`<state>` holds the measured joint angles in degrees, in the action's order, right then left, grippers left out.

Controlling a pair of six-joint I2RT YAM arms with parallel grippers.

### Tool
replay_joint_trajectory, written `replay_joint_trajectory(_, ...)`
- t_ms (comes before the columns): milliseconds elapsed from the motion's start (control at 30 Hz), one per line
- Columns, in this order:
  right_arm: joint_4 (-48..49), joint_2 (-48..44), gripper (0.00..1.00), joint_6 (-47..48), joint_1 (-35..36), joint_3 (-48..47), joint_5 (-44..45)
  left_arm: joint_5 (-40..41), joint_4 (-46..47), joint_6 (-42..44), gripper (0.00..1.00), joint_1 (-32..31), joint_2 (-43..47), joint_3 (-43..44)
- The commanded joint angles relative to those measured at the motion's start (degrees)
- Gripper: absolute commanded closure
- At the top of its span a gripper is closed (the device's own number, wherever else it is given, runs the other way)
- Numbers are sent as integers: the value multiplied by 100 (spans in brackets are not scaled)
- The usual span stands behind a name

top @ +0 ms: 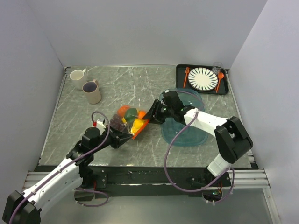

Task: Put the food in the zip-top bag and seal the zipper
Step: Place the zipper food storage bag at the center of the board.

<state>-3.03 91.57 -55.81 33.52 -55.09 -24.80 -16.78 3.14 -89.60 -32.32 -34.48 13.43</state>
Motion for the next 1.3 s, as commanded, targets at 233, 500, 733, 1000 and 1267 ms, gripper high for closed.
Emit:
replay_joint_trajectory(233, -409, 168, 91, 606, -21, -1047, 282, -247, 337, 197, 99, -12, 11, 212)
replay_joint_trajectory(500, -1400, 80, 100, 1335, -144, -1355, 1195, 322, -943, 803, 74, -12, 134, 800)
replay_joint_trajectory(733, -2280, 274, 80, 2592, -144, -2093, 1380, 1431, -2168, 1637, 48, -12, 310, 1785)
replay_joint_trajectory(1000, -2887, -165, 53, 2874, -161, -2287, 2444, 1572, -2282, 2218, 25, -12, -243, 2374)
replay_joint_trajectory(1267, -2967, -1096, 20, 2751, -748, -1795, 3288, 2063, -3123, 3167, 1, -12, -946, 3243)
